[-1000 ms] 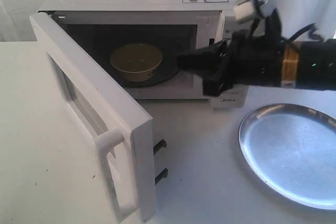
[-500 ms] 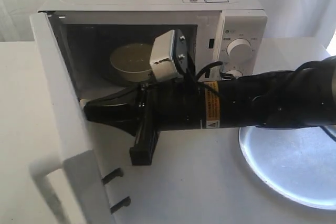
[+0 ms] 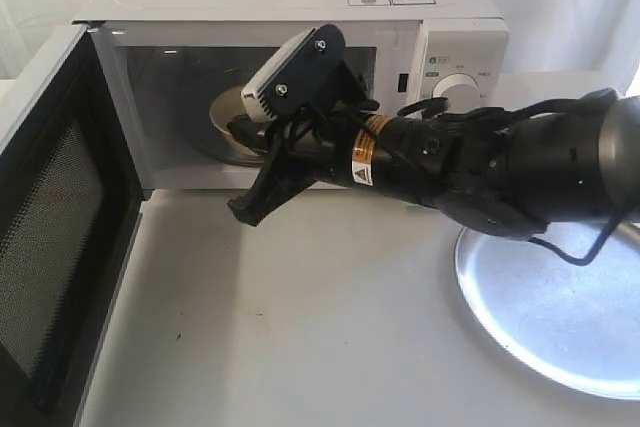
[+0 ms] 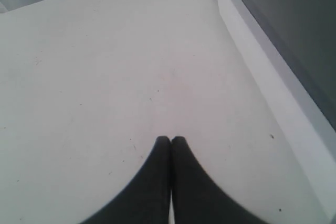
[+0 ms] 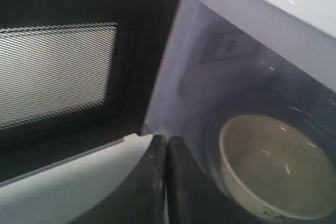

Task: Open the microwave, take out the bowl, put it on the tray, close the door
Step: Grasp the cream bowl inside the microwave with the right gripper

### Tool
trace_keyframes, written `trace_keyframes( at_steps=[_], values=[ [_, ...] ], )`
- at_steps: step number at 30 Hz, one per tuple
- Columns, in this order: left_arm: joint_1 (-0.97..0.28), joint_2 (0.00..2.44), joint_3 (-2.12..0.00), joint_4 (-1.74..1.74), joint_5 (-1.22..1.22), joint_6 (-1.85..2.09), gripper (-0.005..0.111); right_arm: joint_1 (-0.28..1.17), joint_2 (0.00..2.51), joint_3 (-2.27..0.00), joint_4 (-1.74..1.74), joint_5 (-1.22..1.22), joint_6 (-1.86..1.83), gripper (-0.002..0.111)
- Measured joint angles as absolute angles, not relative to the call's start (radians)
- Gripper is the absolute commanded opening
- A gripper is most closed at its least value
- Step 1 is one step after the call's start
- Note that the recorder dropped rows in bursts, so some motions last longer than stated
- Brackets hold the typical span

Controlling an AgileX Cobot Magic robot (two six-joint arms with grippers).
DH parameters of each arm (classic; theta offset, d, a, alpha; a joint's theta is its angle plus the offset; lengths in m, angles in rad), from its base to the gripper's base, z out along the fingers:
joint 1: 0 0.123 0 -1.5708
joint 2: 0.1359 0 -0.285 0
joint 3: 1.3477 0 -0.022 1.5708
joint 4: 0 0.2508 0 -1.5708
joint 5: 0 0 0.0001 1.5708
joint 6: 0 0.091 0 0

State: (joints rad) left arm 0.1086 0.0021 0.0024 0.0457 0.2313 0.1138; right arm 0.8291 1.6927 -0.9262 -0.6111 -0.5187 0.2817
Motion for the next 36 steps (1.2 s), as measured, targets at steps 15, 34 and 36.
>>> trace_keyframes(
  at_steps=[15, 34, 36],
  values=[
    [0.109, 0.002, 0.002, 0.042, 0.231, 0.114, 0.0, 0.829, 2.036, -1.22, -0.377, -0.508, 0.011, 0.05],
    [0.109, 0.002, 0.002, 0.042, 0.231, 0.114, 0.0, 0.829, 2.217, -1.443, -0.344, -0.338, -0.039, 0.0],
    [0.109, 0.002, 0.002, 0.042, 0.231, 0.114, 0.0, 0.829, 2.217, -1.473, -0.334, -0.302, -0.045, 0.0]
  ],
)
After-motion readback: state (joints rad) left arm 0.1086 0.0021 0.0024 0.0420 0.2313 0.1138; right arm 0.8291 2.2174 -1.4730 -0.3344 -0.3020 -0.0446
